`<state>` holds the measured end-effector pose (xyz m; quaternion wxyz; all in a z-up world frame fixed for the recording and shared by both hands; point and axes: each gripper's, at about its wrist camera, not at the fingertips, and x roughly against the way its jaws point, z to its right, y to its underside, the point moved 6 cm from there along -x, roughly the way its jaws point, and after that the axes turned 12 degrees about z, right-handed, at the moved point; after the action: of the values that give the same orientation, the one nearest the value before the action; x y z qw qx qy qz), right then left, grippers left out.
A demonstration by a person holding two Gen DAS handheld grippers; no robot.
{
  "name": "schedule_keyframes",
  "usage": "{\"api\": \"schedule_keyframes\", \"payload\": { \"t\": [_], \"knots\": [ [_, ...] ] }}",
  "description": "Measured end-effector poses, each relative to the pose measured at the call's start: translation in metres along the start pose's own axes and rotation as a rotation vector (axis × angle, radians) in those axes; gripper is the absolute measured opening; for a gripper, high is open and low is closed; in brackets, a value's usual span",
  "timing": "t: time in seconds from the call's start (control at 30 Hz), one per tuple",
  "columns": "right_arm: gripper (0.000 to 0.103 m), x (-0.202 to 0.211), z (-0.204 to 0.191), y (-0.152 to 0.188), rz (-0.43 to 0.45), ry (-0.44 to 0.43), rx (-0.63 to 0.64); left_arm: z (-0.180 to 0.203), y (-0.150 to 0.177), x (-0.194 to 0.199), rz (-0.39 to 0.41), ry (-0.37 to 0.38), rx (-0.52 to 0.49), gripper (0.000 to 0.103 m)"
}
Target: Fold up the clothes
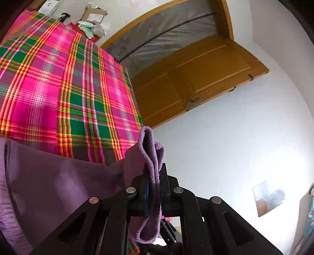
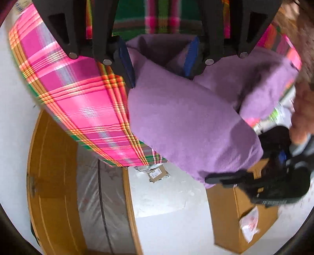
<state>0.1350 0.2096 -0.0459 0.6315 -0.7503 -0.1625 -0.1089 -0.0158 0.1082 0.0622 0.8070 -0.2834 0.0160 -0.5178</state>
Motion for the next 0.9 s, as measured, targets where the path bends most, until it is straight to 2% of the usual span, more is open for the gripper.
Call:
{"api": "schedule_keyframes", "payload": {
  "t": [0.17, 0.37, 0.57, 0.7, 0.83, 0.9],
  "knots": [
    [0.049, 0.000, 0.003, -0.006, -0.005, 0.020, -0.070, 0.001, 0.001, -0.008, -0.008, 0.009, 0.005, 0.008],
    [0.049, 0.002, 0.017, -0.013, 0.042, 0.056, -0.137, 0.002, -0.001, -0.008, 0.000, 0.017, 0.003, 0.008],
    [0.049, 0.008, 0.046, -0.007, 0.037, 0.200, -0.176, -0.002, 0.001, -0.010, -0.006, 0.017, 0.015, 0.008],
    [0.049, 0.003, 0.042, -0.008, 0.034, 0.168, -0.182, 0.001, 0.002, -0.009, -0.007, 0.025, 0.009, 0.008],
    [0.049, -0.018, 0.021, 0.002, -0.056, 0.108, -0.137, 0.005, 0.003, -0.007, -0.006, 0.034, -0.001, 0.008],
    [0.049, -0.028, 0.017, 0.011, -0.106, 0.111, -0.117, 0.005, 0.001, -0.004, 0.003, 0.031, -0.002, 0.008]
  ]
}}
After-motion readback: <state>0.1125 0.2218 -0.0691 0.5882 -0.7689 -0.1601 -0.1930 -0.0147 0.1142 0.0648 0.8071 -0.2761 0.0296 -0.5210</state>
